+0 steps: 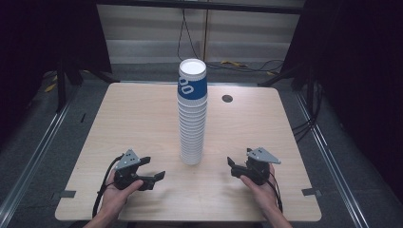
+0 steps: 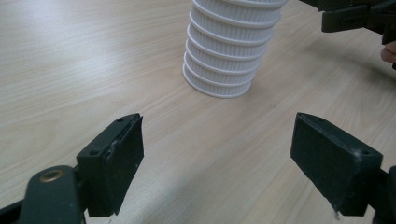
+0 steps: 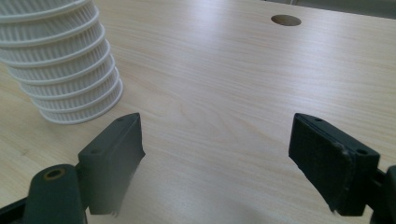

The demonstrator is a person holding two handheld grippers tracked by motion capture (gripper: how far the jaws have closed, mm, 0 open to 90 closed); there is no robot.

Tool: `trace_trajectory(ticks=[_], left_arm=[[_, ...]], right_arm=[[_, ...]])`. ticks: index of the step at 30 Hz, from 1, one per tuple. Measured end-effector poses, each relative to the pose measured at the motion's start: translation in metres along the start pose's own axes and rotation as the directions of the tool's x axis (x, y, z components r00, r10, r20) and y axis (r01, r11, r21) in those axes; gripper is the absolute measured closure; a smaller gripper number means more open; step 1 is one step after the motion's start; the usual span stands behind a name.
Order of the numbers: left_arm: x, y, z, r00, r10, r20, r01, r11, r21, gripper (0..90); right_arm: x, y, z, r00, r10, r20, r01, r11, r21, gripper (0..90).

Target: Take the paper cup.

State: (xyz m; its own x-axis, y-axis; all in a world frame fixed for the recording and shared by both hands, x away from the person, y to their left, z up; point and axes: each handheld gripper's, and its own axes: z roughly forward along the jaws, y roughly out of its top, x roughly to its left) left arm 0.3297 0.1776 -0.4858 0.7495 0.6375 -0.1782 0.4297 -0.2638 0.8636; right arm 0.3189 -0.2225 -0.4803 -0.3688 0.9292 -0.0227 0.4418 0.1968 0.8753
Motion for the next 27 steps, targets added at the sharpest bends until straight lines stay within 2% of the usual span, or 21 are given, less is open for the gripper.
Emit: trace_trajectory(ticks=[3,7,11,14,16,17,18,23,24,27], left_arm=[[-0.001,0.001,0.000,0.9999,0.008,-0.006,-0.008,1.0000,0.000,17.1],[-0.001,0.001,0.002,0.9997,0.022,-0.008,-0.022,0.9997,0.010,17.1],[-0.001,0.001,0.003,0.9998,0.021,-0.007,-0.021,0.9997,0.010,17.1],[-0.001,0.001,0.002,0.9997,0.021,-0.008,-0.021,0.9998,0.007,17.1],[-0.001,0.001,0.001,0.9999,0.010,0.000,-0.010,0.9999,0.003,17.1],[-0.001,0.001,0.001,0.9999,0.010,0.000,-0.010,0.9999,0.003,17.1],[-0.002,0.002,0.001,0.9999,0.016,0.002,-0.016,0.9999,0.000,17.1],[-0.004,0.001,0.000,0.9998,0.017,0.014,-0.017,0.9999,0.001,17.0],[-0.005,0.000,-0.001,0.9997,0.020,0.013,-0.020,0.9998,0.003,17.0],[-0.005,-0.002,-0.003,0.9997,0.019,0.016,-0.019,0.9998,-0.002,17.0]], right_arm=[[-0.001,0.000,-0.001,1.0000,0.000,-0.003,0.000,1.000,-0.008,17.5],[-0.003,0.000,0.000,0.9996,0.024,-0.013,-0.024,1.000,0.002,18.6],[-0.003,0.001,0.001,0.9997,0.015,-0.019,-0.015,1.000,0.003,18.6],[-0.002,0.006,-0.001,0.9984,0.015,-0.055,-0.016,1.000,-0.015,18.1],[-0.002,0.009,-0.004,0.9961,0.031,-0.083,-0.033,0.999,-0.030,15.9],[-0.002,0.009,-0.004,0.9961,0.031,-0.083,-0.033,0.999,-0.030,15.9],[-0.002,0.012,-0.008,0.9929,0.035,-0.114,-0.040,0.998,-0.042,15.8],[0.000,0.018,-0.014,0.9915,0.032,-0.126,-0.039,0.998,-0.054,15.8],[0.000,0.020,-0.015,0.9895,0.031,-0.141,-0.039,0.998,-0.054,15.8],[0.003,0.027,-0.018,0.9881,0.008,-0.154,-0.016,0.998,-0.055,14.5]])
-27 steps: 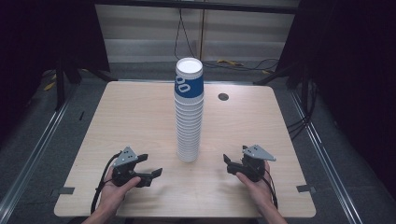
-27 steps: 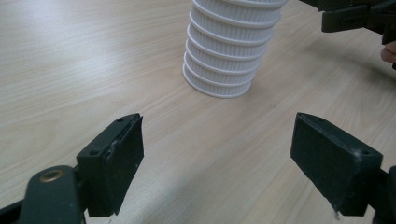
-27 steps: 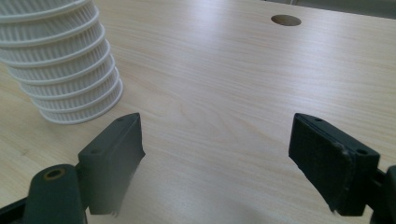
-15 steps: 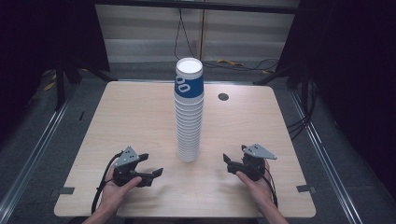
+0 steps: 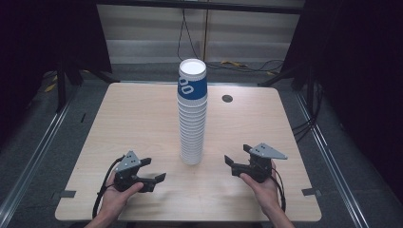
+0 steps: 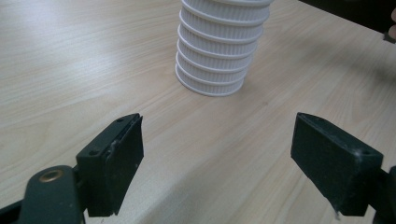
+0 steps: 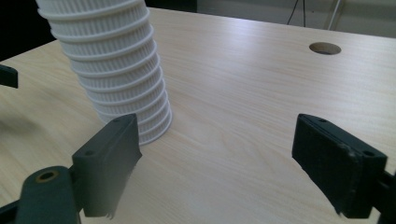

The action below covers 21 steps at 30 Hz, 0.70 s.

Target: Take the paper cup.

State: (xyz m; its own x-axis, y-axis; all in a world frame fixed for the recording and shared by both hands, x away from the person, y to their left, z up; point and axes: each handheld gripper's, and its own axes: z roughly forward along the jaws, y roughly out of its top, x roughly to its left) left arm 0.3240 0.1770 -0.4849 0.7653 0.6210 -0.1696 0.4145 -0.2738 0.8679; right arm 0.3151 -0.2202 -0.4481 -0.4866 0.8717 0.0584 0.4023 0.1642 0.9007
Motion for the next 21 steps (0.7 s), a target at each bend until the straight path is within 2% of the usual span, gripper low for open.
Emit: trace_trajectory(ticks=[2,6,11,12,13,15,18,21], left_arm=[[0.000,0.001,0.001,1.0000,0.000,0.000,0.000,1.0000,0.001,16.9],[0.000,0.002,0.001,0.9999,0.005,-0.010,-0.005,1.0000,-0.006,16.9],[0.000,0.001,0.000,0.9999,0.008,-0.015,-0.008,1.0000,-0.004,16.9],[0.000,0.001,0.000,0.9998,0.010,-0.016,-0.010,0.9999,-0.007,16.9],[0.000,0.001,0.000,0.9998,0.010,-0.016,-0.010,0.9999,-0.007,16.9],[0.000,0.001,0.000,0.9998,0.008,-0.016,-0.008,1.0000,-0.005,16.9],[0.001,0.001,0.000,0.9998,0.007,-0.021,-0.007,1.0000,0.005,16.8],[-0.001,0.000,0.001,0.9995,0.023,-0.021,-0.023,0.9997,0.006,16.8]], right_arm=[[0.004,0.007,-0.002,0.9996,-0.025,-0.014,0.025,1.000,-0.002,14.7],[0.006,0.019,-0.008,0.9990,-0.028,-0.036,0.027,0.999,-0.026,15.1],[0.007,0.032,-0.014,0.9973,-0.029,-0.067,0.027,0.999,-0.030,15.1],[0.007,0.040,-0.015,0.9956,-0.030,-0.088,0.026,0.999,-0.037,15.2],[0.007,0.040,-0.015,0.9956,-0.030,-0.088,0.026,0.999,-0.037,15.2],[0.008,0.052,-0.015,0.9932,-0.033,-0.112,0.027,0.998,-0.055,15.2],[0.011,0.062,-0.014,0.9918,-0.052,-0.116,0.044,0.996,-0.076,14.4],[0.012,0.072,-0.014,0.9893,-0.051,-0.137,0.040,0.996,-0.084,14.5]])
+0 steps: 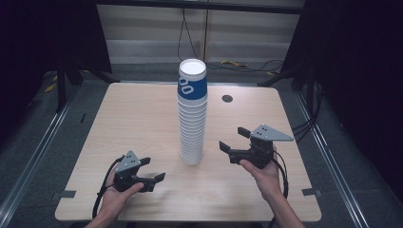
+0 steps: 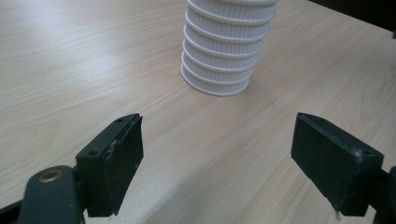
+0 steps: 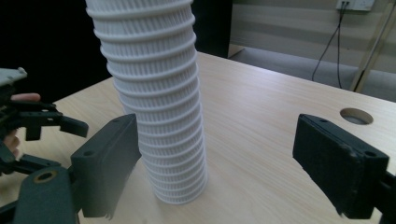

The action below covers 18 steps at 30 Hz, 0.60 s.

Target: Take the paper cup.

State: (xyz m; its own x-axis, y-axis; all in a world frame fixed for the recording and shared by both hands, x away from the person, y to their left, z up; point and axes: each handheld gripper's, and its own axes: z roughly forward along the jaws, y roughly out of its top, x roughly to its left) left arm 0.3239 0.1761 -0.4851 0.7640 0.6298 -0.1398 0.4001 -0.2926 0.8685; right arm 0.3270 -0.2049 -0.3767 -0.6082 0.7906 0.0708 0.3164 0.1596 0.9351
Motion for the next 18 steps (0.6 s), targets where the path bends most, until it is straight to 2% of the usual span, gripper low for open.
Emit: trace_trajectory(ticks=[5,9,10,11,14,16,18], left_arm=[[-0.002,0.001,0.001,0.9999,0.005,0.009,-0.005,1.0000,-0.004,16.4],[-0.001,0.001,0.001,1.0000,0.002,-0.009,-0.002,1.0000,-0.002,16.4],[0.000,0.001,0.001,0.9999,-0.005,-0.011,0.005,1.0000,-0.003,16.4],[0.000,0.001,0.001,0.9999,-0.005,-0.011,0.005,1.0000,-0.003,16.4],[0.000,0.001,0.002,0.9997,0.003,-0.022,-0.003,1.0000,-0.001,16.5],[0.000,0.001,0.002,0.9998,-0.006,-0.016,0.006,1.0000,0.000,16.9],[0.000,0.002,0.002,0.9996,-0.005,-0.028,0.005,0.9999,0.009,20.3]], right_arm=[[0.003,0.011,-0.001,0.9992,-0.032,-0.022,0.032,0.999,-0.003,14.5],[0.003,0.016,-0.001,0.9987,-0.033,-0.038,0.033,0.999,0.003,15.7],[0.003,0.021,-0.003,0.9985,-0.039,-0.039,0.038,0.999,-0.025,19.1],[0.003,0.021,-0.003,0.9985,-0.039,-0.039,0.038,0.999,-0.025,19.1],[0.004,0.036,-0.005,0.9966,-0.058,-0.059,0.055,0.998,-0.037,19.8],[0.004,0.045,-0.004,0.9956,-0.064,-0.068,0.061,0.997,-0.045,19.1],[0.004,0.049,-0.004,0.9952,-0.060,-0.077,0.057,0.997,-0.047,18.7]])
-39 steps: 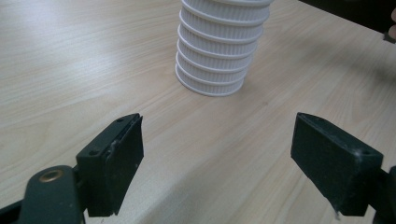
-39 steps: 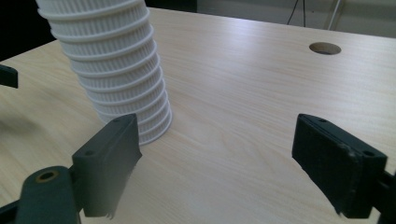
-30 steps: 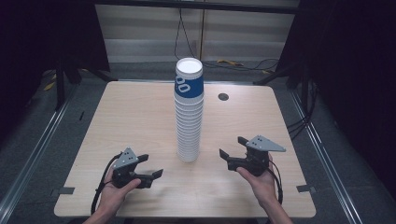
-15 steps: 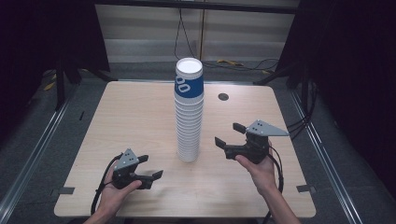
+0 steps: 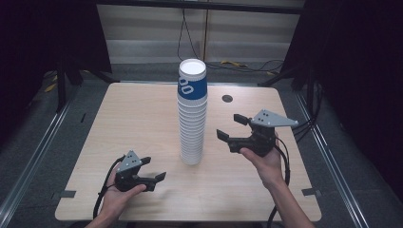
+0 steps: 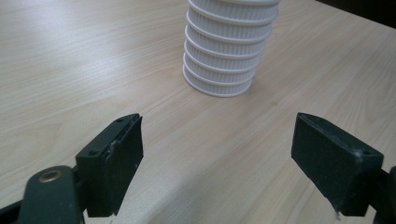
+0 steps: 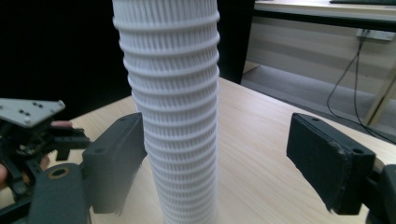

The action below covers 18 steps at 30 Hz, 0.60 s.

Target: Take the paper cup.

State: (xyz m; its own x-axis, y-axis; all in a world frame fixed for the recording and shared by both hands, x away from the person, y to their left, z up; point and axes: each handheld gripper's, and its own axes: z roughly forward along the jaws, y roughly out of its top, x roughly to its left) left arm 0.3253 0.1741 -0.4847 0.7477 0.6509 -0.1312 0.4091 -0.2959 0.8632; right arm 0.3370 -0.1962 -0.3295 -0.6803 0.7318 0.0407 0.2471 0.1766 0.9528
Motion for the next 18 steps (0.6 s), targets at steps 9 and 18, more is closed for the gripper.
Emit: trace_trajectory(ticks=[9,18], left_arm=[[0.000,0.002,-0.001,0.9988,-0.032,0.035,0.031,0.9987,0.040,23.5],[-0.004,0.002,0.000,0.9978,0.005,0.067,-0.006,0.9998,0.019,22.6]], right_arm=[[0.005,0.036,0.006,0.9984,-0.035,-0.043,0.034,0.999,-0.039,17.7],[0.008,0.059,0.013,0.9945,-0.059,-0.086,0.055,0.997,-0.055,15.5]])
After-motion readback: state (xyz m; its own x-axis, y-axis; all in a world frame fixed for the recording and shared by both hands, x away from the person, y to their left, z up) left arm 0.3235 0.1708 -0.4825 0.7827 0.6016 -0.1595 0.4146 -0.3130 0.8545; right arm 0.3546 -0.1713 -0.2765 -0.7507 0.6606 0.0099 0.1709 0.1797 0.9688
